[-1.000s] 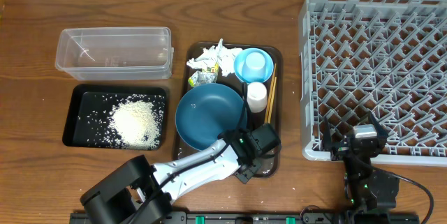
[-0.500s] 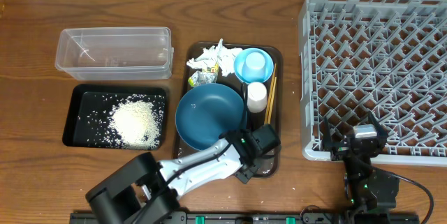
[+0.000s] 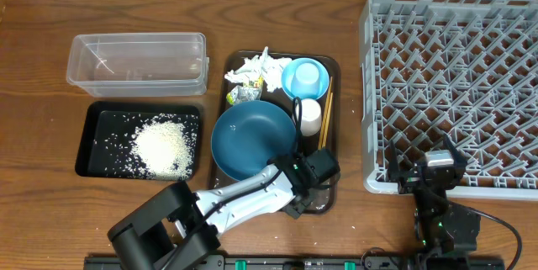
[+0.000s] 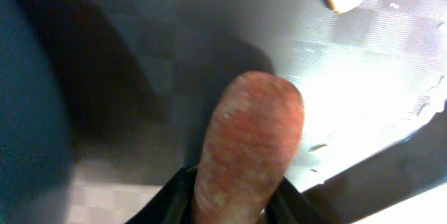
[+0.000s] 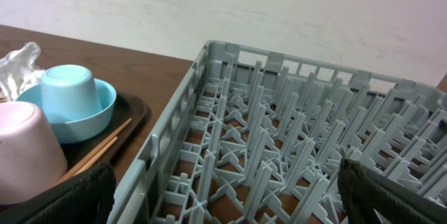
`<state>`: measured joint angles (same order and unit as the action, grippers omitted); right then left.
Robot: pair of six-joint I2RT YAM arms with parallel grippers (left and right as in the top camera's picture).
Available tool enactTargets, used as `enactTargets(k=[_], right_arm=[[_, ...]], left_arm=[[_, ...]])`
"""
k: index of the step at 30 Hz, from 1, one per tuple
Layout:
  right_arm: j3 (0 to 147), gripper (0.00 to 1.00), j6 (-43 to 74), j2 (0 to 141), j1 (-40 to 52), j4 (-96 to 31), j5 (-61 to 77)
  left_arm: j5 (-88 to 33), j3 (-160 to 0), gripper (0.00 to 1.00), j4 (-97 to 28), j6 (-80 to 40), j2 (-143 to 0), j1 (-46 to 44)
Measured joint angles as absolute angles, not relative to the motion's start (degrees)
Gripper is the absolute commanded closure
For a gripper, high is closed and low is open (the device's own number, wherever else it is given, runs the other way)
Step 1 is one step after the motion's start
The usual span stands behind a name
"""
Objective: Sort waste into correct bins and load items into the dishwasher rack
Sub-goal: 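Carry the carrot left and drop it onto the black tray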
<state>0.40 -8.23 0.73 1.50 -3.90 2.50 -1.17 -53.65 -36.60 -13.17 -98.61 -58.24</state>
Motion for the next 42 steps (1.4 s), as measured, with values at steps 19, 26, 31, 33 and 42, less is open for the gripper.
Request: enactTargets(k=[19,26,31,33,42], right_arm=[[0.40,0.01,-8.23,0.73,1.50,-3.90,2.50],[0.40,0.01,-8.23,0.73,1.50,-3.90,2.50],[0.40,0.01,-8.25,0.73,1.50,-3.90,2.50],[0.40,0.01,-8.25,0.73,1.50,-3.88,2.50],[0.40,0.01,-8.23,0.73,1.50,-3.90,2.50]], left_arm=[[-1.15,-56.49,0.70,-40.42,-15.09,-92.42,-58.24],[-1.06,-57.21,0.70,-40.47,-15.22,-80.25,-58.02],[1.48,-57.23,0.70,-40.56,-15.22,-73.87,-54.15],[3.20,-57.23,0.70,-40.66,-15.25,-72.36,-51.00],[7.14,-57.25,0.70,-40.60,-15.99,-71.57,-29.12]])
